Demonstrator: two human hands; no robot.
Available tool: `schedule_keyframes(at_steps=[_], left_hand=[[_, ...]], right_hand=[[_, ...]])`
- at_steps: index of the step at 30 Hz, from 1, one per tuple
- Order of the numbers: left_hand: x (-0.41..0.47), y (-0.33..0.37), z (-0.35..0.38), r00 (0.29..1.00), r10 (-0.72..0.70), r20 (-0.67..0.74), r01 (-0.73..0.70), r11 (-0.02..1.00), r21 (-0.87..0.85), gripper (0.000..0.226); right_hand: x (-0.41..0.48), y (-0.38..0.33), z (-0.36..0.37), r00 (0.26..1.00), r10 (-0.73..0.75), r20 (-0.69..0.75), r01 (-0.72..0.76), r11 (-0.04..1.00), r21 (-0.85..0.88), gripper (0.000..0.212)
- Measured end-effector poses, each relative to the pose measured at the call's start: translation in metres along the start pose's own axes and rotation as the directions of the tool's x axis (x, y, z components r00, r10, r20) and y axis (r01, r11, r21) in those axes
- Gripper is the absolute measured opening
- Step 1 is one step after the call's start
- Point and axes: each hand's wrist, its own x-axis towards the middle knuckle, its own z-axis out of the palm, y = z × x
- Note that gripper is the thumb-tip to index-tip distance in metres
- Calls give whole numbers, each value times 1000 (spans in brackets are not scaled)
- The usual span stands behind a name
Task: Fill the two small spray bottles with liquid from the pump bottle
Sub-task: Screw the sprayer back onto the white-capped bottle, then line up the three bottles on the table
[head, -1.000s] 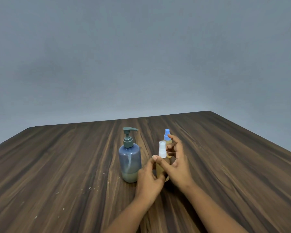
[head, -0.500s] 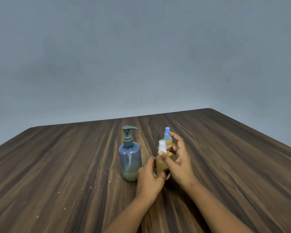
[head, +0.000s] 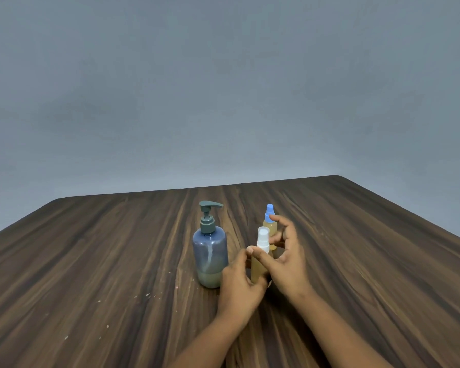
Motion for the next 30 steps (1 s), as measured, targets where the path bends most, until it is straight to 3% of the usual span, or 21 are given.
schedule_keyframes(at_steps=[5, 7, 12, 20, 23, 27, 30], left_hand=[[0, -1, 0, 999, -15, -29, 15, 1000, -7, 16], [0, -4, 1, 999, -29, -40, 29, 1000, 5, 25], [2, -3, 3, 999, -23, -48, 25, 999, 30, 25], [0, -3, 11, 987, -77, -138, 84, 995, 44, 12], [-2, 0, 14, 977, -119, -175, 124, 992, 19, 20], [-1, 7, 14, 957, -146, -250, 165, 985, 57, 17], [-2, 11, 9, 965, -133, -226, 159, 982, 98, 6]], right_hand=[[-4, 1, 1, 992, 26, 123, -31, 999, 37, 65], [-4, 3, -2, 989, 22, 143, -29, 999, 44, 65], [0, 2, 1, 996, 78, 43, -79, 996, 37, 68], [-7, -4, 18, 980, 141, -140, -147, 989, -34, 46], [-10, -7, 21, 972, 115, -203, -132, 989, -71, 46], [-15, -9, 18, 974, 163, -155, -173, 984, -48, 56], [-18, -6, 11, 963, 234, -130, -239, 971, -24, 55]])
